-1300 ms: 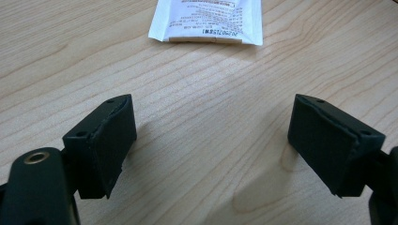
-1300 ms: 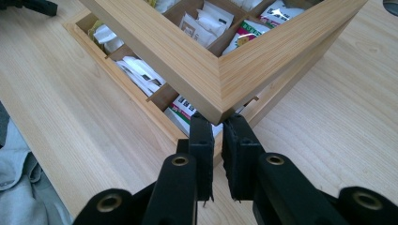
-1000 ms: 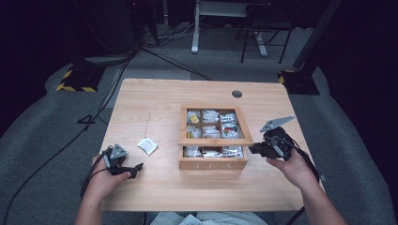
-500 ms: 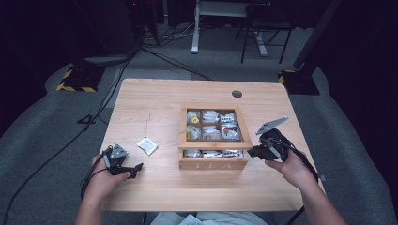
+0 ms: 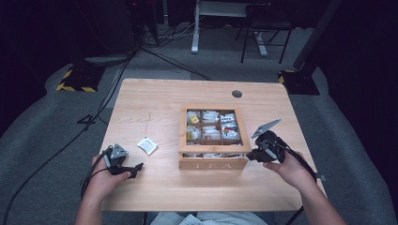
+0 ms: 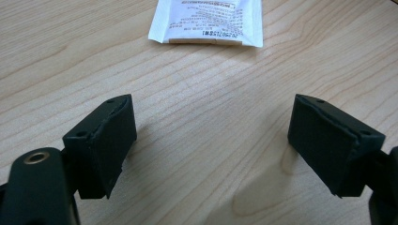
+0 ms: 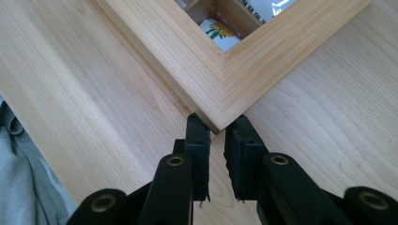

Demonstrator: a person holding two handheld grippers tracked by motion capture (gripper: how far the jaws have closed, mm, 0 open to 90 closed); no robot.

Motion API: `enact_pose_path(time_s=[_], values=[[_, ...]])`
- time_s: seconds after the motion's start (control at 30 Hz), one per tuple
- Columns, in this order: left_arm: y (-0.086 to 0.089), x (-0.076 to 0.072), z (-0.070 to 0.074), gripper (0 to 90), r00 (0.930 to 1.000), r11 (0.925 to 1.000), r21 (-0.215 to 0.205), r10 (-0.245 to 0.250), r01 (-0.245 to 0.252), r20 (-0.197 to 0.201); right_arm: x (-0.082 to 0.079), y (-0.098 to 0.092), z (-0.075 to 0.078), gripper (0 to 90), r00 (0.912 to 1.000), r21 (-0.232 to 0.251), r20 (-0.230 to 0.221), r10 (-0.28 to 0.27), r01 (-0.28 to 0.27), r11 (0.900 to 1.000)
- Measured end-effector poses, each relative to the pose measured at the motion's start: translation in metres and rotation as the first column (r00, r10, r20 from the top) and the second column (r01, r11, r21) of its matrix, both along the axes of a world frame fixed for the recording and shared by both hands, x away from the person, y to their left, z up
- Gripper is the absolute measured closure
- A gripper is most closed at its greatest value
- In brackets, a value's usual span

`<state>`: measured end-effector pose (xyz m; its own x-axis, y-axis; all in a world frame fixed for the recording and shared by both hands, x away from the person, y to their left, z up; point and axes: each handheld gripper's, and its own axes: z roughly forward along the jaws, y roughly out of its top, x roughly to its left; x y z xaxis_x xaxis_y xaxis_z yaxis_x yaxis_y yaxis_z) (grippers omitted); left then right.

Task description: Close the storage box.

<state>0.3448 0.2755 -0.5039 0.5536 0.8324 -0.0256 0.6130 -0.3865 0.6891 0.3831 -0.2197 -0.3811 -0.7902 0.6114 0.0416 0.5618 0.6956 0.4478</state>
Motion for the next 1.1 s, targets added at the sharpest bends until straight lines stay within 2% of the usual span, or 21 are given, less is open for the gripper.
enact_pose_path(time_s=[0.67,1.1], values=[[-0.001,0.001,0.000,16.2,1.0000,1.0000,-0.001,0.000,0.000,0.005,0.002,0.007,-0.013,77.9,0.9990,-0.078,-0.043,0.016,-0.020,0.997],[-0.001,0.002,0.000,16.3,1.0000,1.0000,-0.002,-0.004,0.004,0.004,0.002,0.008,-0.016,75.5,0.9981,-0.102,-0.058,0.019,-0.025,0.994]])
